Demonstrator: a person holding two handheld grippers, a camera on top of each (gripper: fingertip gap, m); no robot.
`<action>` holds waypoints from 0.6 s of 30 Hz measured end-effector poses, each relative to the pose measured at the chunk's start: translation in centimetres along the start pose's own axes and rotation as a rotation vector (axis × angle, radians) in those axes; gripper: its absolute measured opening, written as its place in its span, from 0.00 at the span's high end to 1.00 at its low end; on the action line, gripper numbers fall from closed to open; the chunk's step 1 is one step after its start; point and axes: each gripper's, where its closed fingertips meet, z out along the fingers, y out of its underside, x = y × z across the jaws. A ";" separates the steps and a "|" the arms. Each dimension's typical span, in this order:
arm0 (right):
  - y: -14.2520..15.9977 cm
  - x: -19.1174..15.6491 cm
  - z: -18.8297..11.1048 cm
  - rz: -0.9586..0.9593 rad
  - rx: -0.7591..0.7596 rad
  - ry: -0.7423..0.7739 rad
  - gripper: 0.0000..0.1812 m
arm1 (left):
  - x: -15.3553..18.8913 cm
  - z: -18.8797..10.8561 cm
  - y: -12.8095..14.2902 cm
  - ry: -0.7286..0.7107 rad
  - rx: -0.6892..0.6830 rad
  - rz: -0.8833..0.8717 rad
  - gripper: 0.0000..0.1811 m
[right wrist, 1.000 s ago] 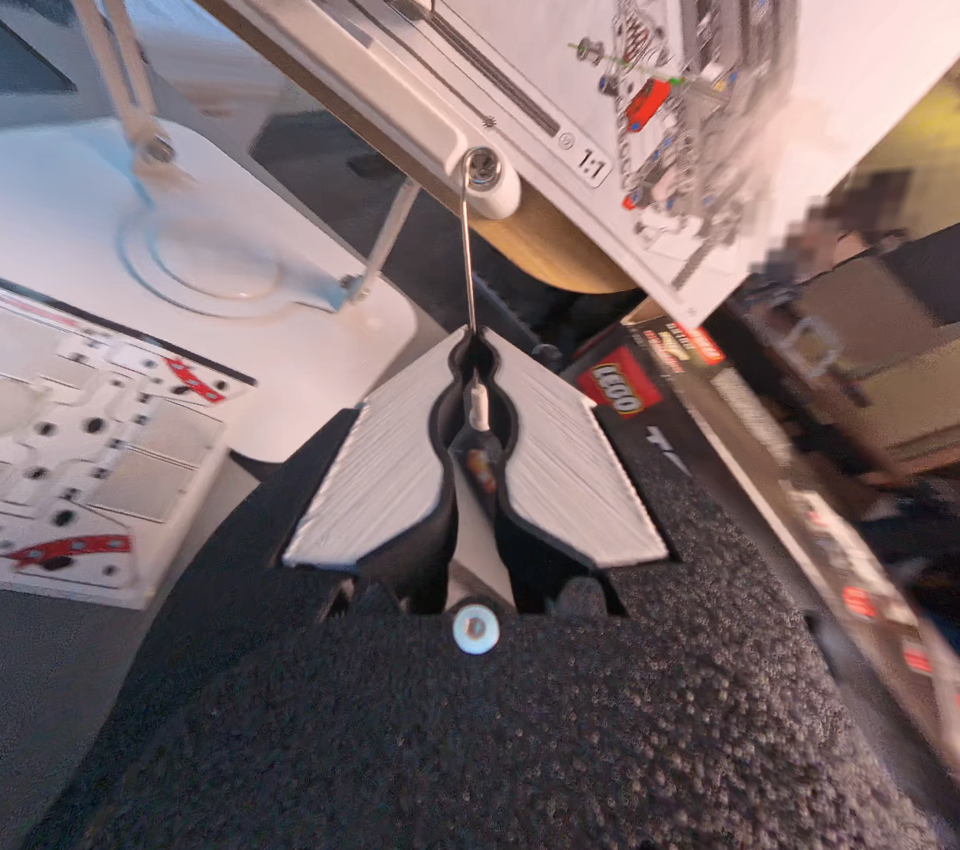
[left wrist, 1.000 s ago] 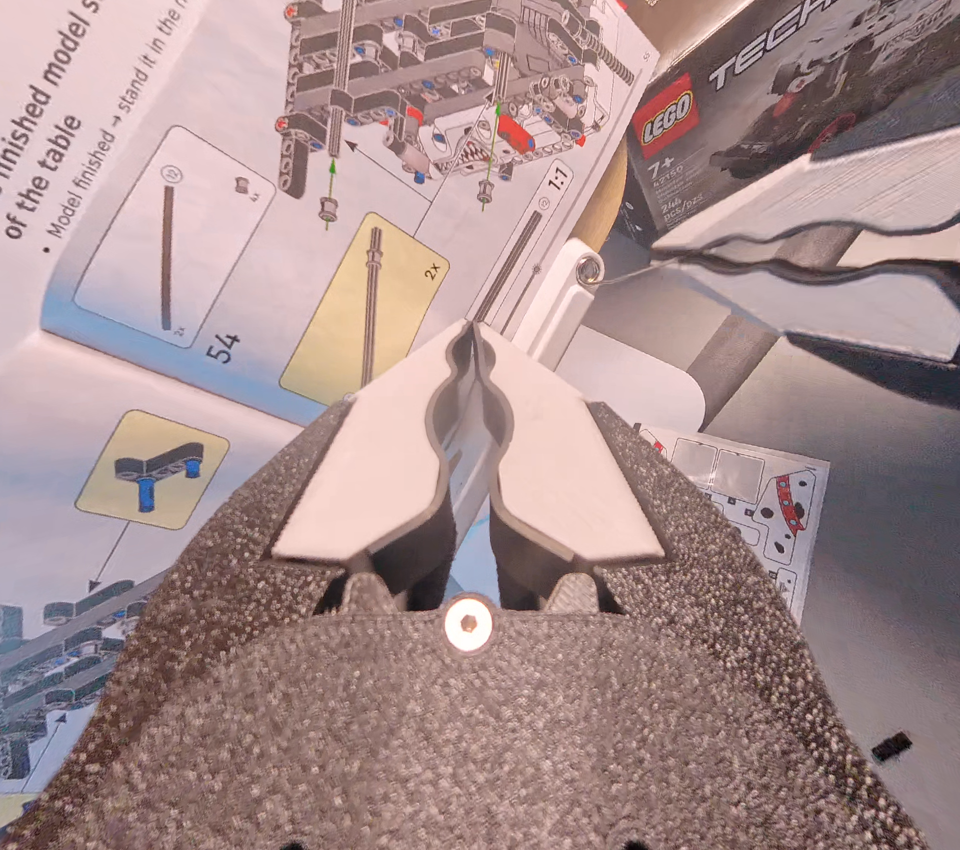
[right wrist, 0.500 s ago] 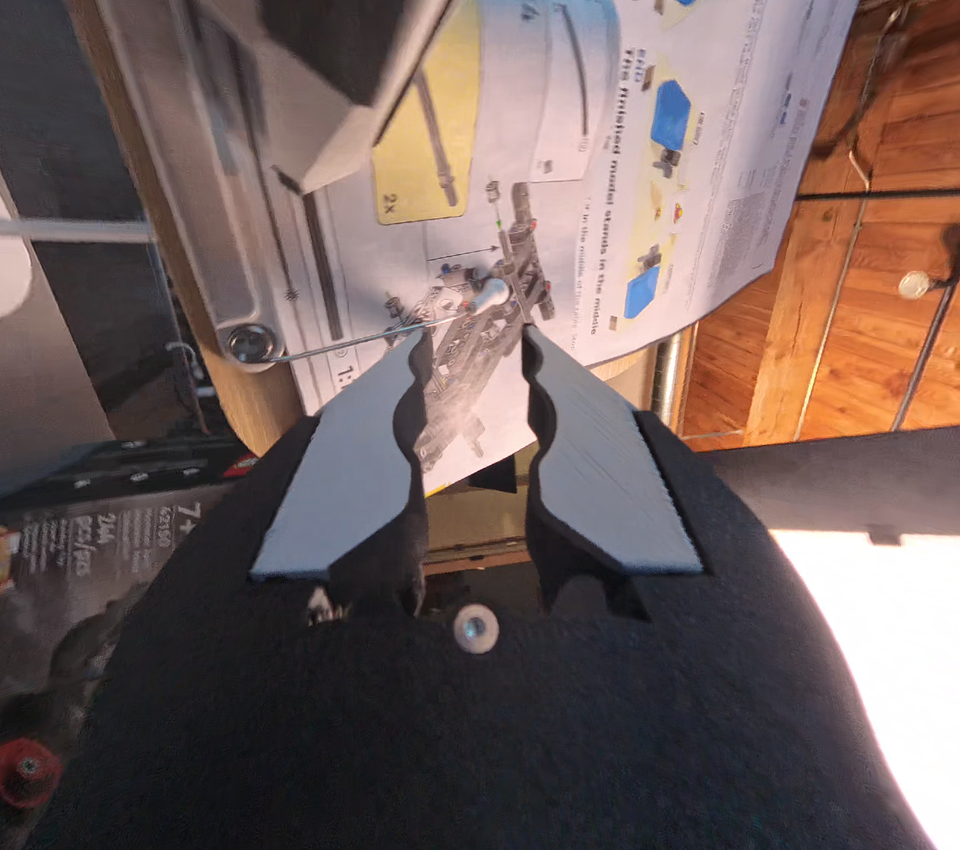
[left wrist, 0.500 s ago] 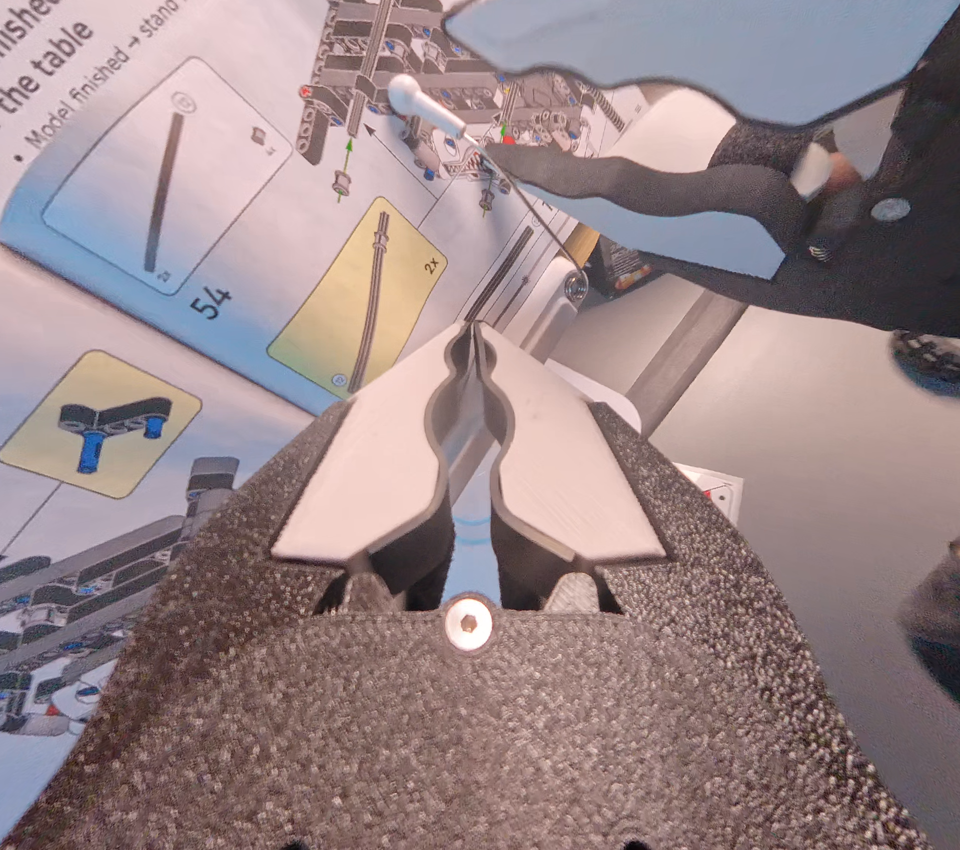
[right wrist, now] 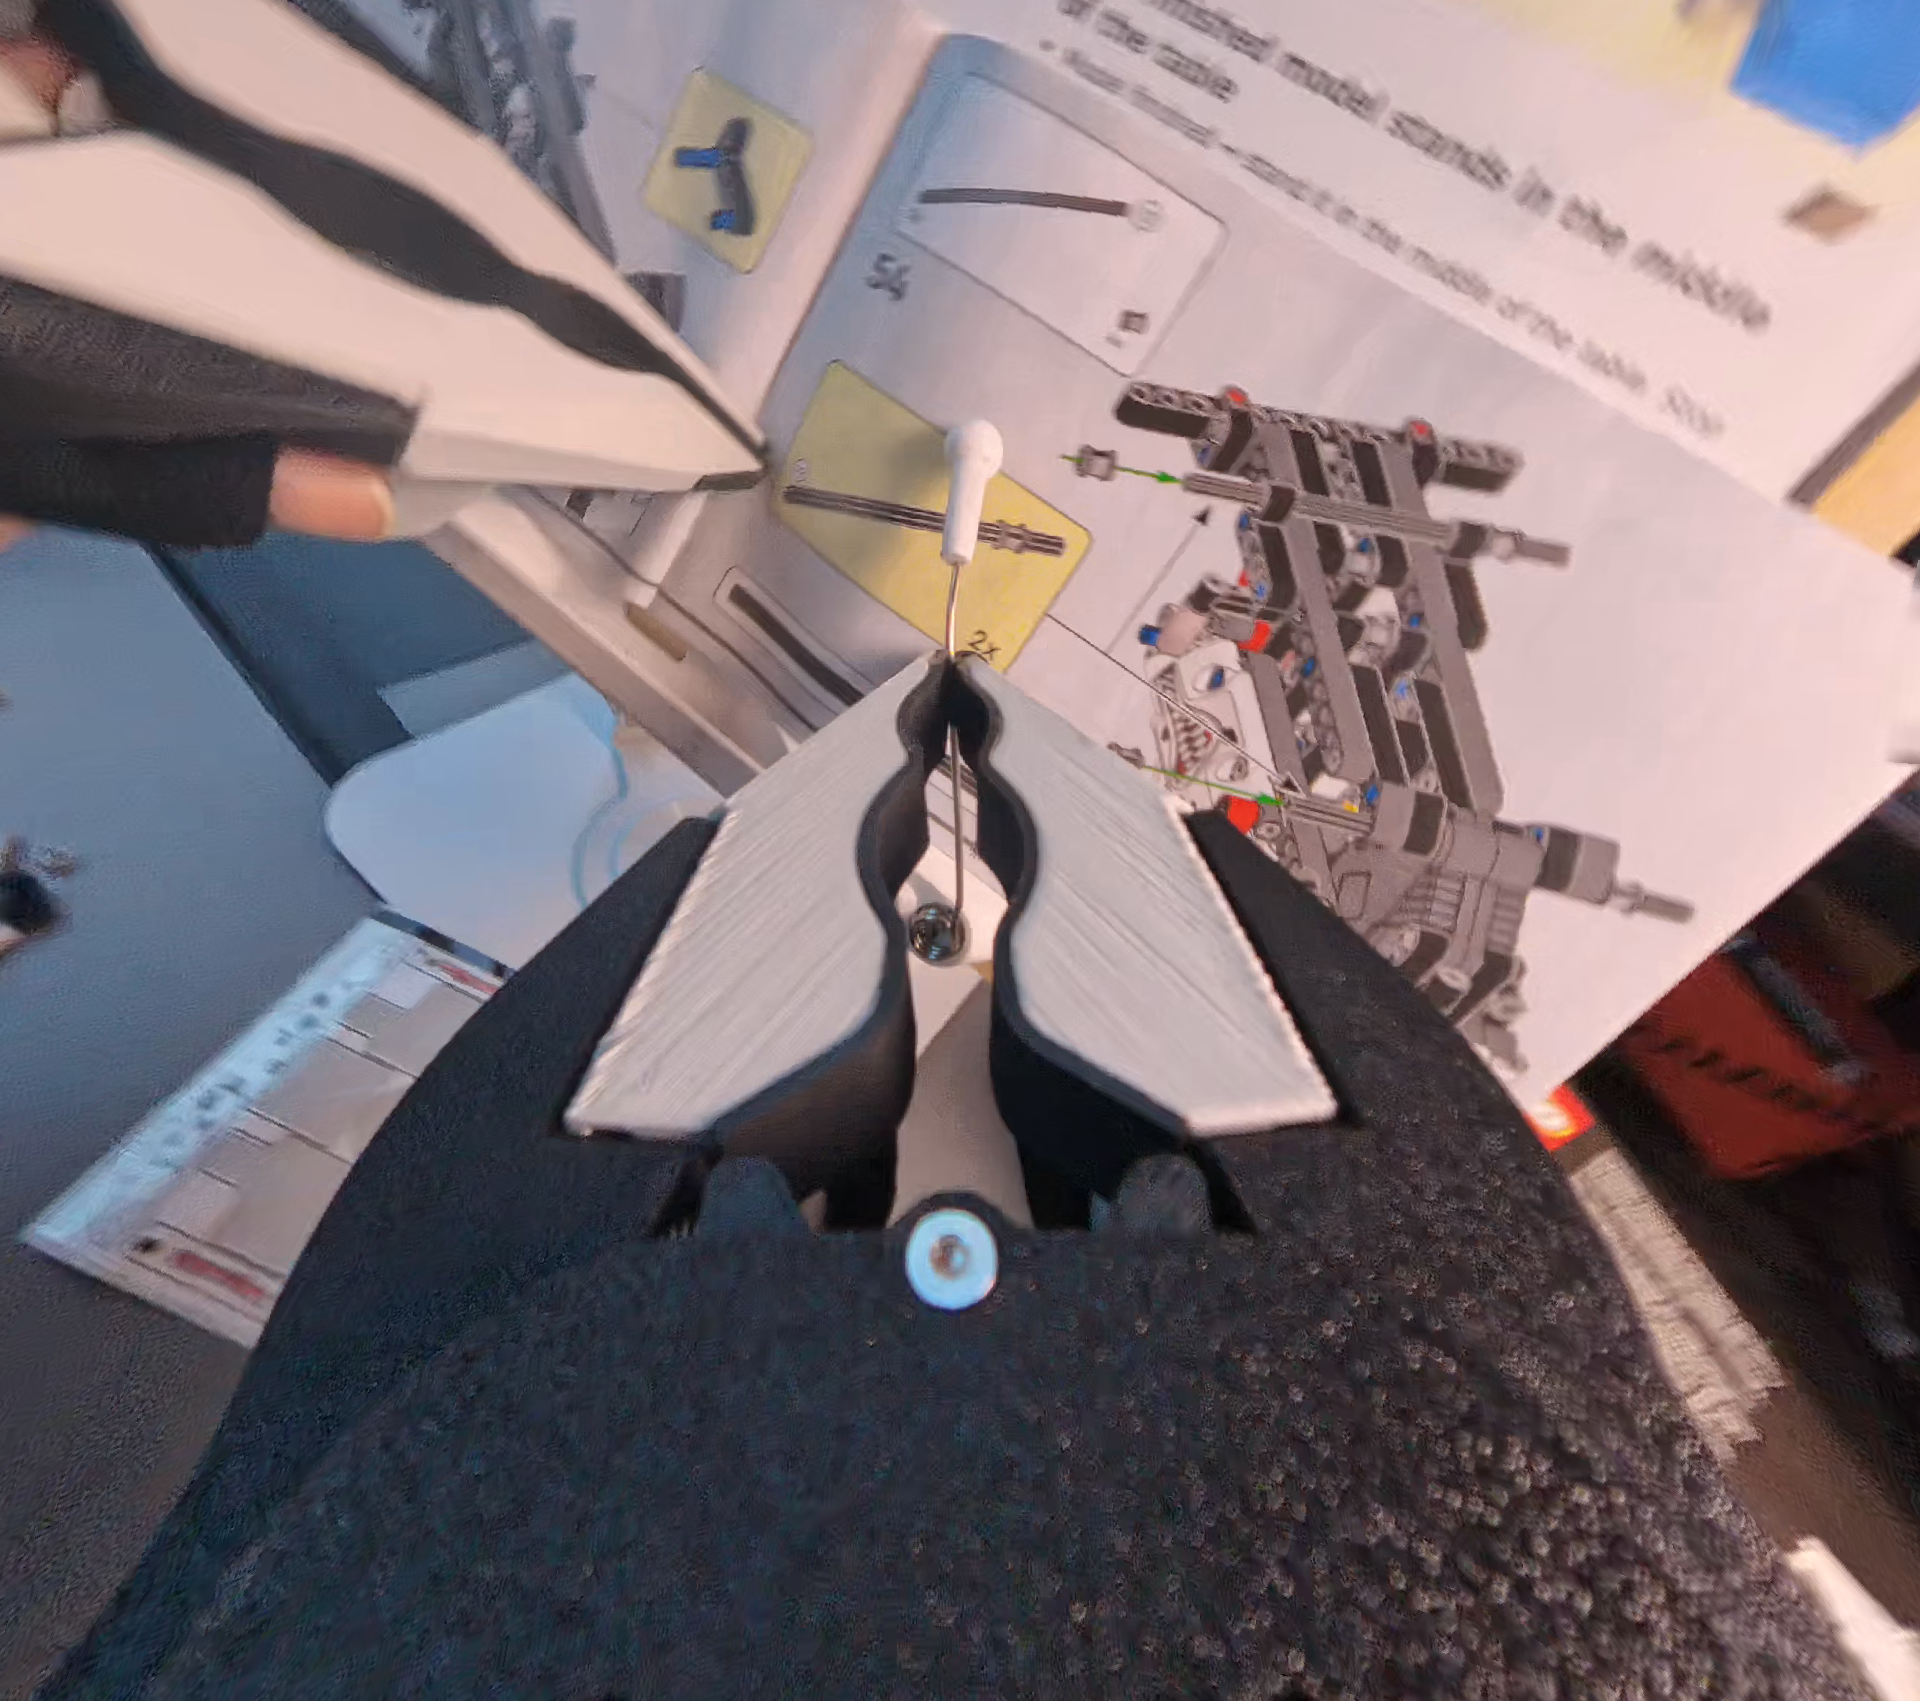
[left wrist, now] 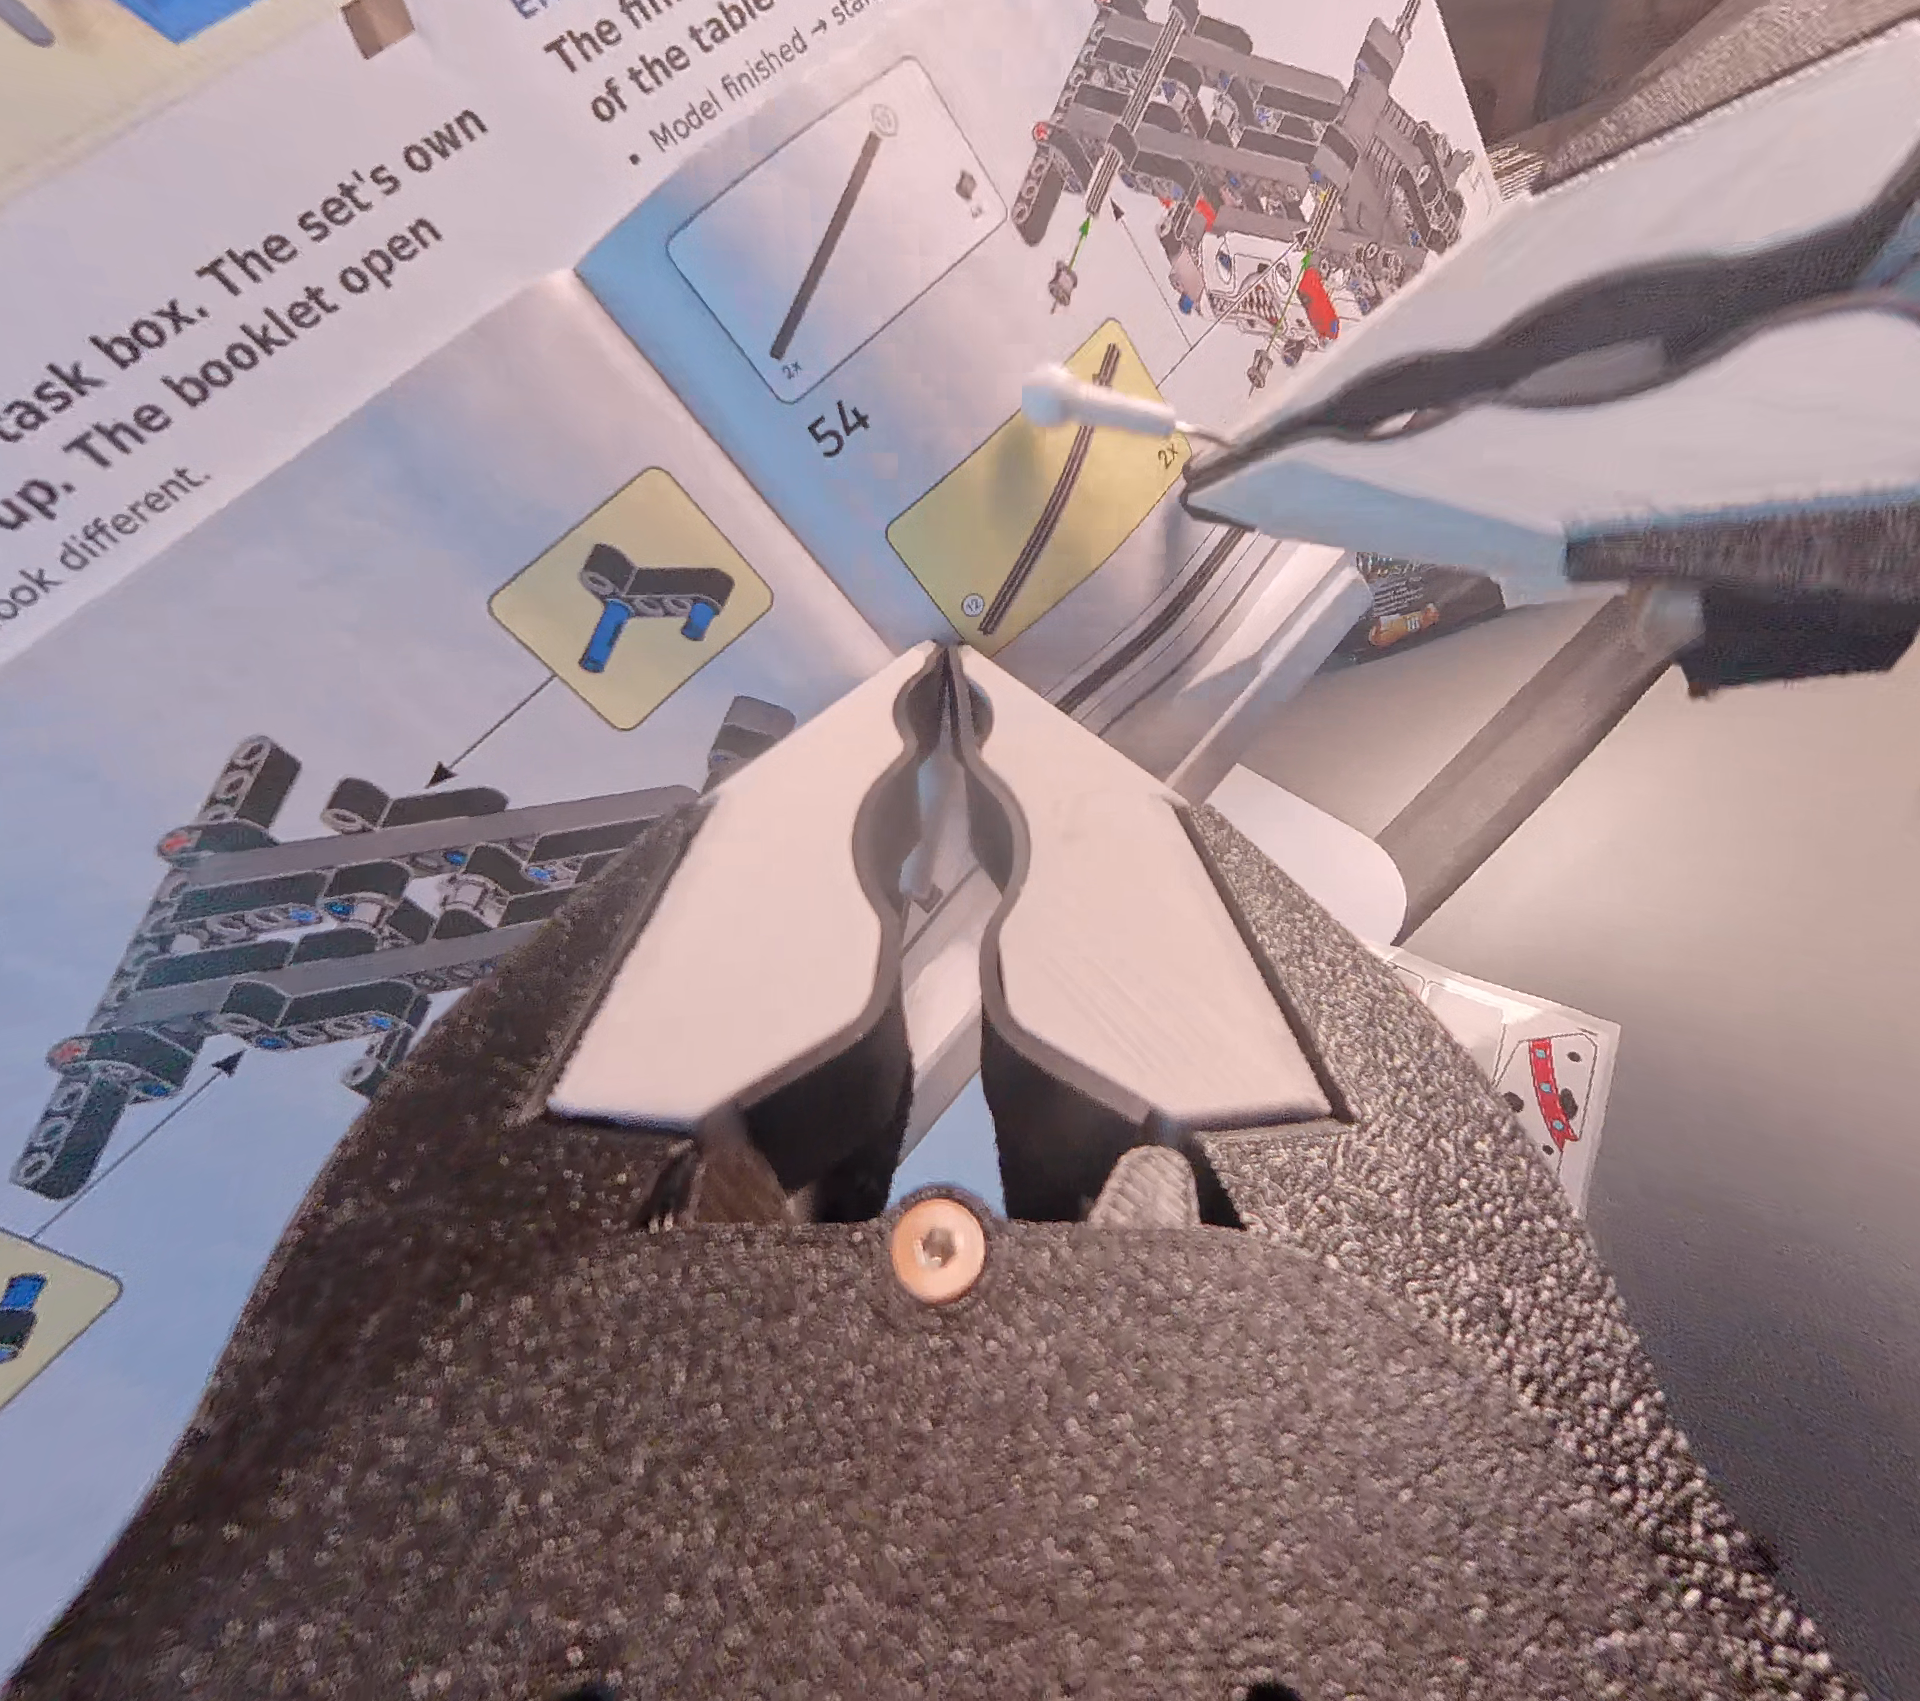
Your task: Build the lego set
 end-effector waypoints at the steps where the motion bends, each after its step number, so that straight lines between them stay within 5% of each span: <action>1: -0.1 -0.7 0.0 -0.140 0.013 0.019 1.00 | 0.0 0.0 0.0 0.000 -0.007 0.001 1.00; 6: 1.0 -3.0 0.8 -0.460 -0.025 0.035 1.00 | 0.0 -0.2 0.0 0.022 0.004 -0.015 1.00; 12: 0.8 -3.3 0.2 -0.435 -0.056 0.041 0.93 | -1.7 -3.8 0.2 -0.011 0.141 -0.153 0.96; 18: 0.6 -2.0 -1.8 -0.221 -0.010 0.041 0.86 | -2.9 -5.1 3.9 0.044 0.106 -0.255 0.89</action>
